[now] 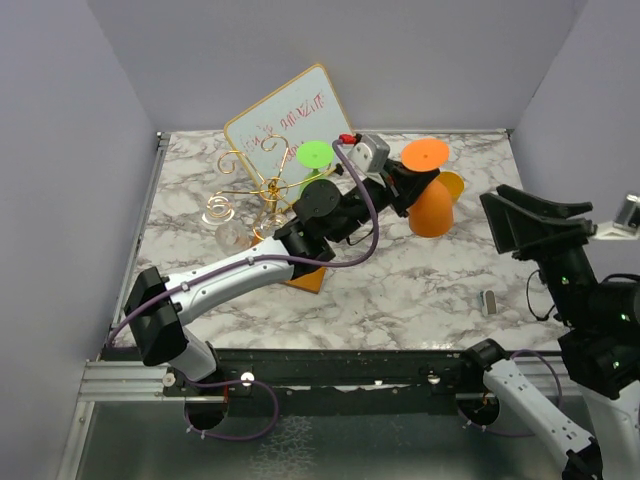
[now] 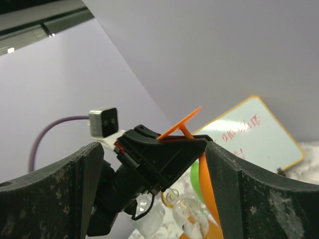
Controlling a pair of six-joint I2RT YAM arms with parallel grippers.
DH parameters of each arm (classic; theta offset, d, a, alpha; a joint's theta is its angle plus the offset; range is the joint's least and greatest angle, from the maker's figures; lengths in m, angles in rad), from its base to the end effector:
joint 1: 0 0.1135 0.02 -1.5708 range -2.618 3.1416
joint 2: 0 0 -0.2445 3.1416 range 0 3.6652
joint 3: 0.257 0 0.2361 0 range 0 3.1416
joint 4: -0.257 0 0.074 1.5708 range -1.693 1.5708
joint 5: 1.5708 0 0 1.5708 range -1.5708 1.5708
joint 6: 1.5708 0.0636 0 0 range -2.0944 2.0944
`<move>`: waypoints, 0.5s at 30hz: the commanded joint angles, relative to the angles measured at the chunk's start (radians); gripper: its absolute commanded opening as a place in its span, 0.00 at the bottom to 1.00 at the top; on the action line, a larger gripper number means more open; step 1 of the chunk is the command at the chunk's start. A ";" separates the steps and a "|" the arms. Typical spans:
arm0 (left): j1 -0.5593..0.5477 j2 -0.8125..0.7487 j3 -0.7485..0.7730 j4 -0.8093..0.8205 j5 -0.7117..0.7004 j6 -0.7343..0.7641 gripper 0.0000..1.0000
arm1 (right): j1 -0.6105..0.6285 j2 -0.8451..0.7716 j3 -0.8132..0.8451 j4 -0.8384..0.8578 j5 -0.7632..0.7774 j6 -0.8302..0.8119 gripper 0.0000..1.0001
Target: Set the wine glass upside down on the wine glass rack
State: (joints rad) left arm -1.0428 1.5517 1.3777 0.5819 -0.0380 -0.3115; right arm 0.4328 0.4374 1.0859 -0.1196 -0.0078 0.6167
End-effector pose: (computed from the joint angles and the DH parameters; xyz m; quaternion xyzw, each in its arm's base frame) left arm 0.1920 -0.3243 0.4321 0.1815 0.5185 -0.5154 0.6577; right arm 0.0570 0.0269 0.4722 0.0423 0.4959 0.4362 0.7497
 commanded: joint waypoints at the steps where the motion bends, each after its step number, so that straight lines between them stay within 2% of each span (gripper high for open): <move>1: -0.006 -0.062 -0.033 0.016 0.148 0.196 0.00 | 0.003 0.117 0.091 -0.204 -0.076 0.132 0.88; 7: -0.006 -0.071 -0.062 0.016 0.244 0.305 0.00 | 0.003 0.196 0.099 -0.243 -0.149 0.266 0.85; 15: -0.006 -0.119 -0.106 0.018 0.267 0.392 0.00 | 0.004 0.135 -0.018 -0.056 -0.170 0.370 0.84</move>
State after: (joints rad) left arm -1.0431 1.4933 1.2938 0.5816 0.1761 0.0082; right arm 0.4328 0.6102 1.1011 -0.2802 -0.1379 0.9096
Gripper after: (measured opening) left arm 0.042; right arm 0.840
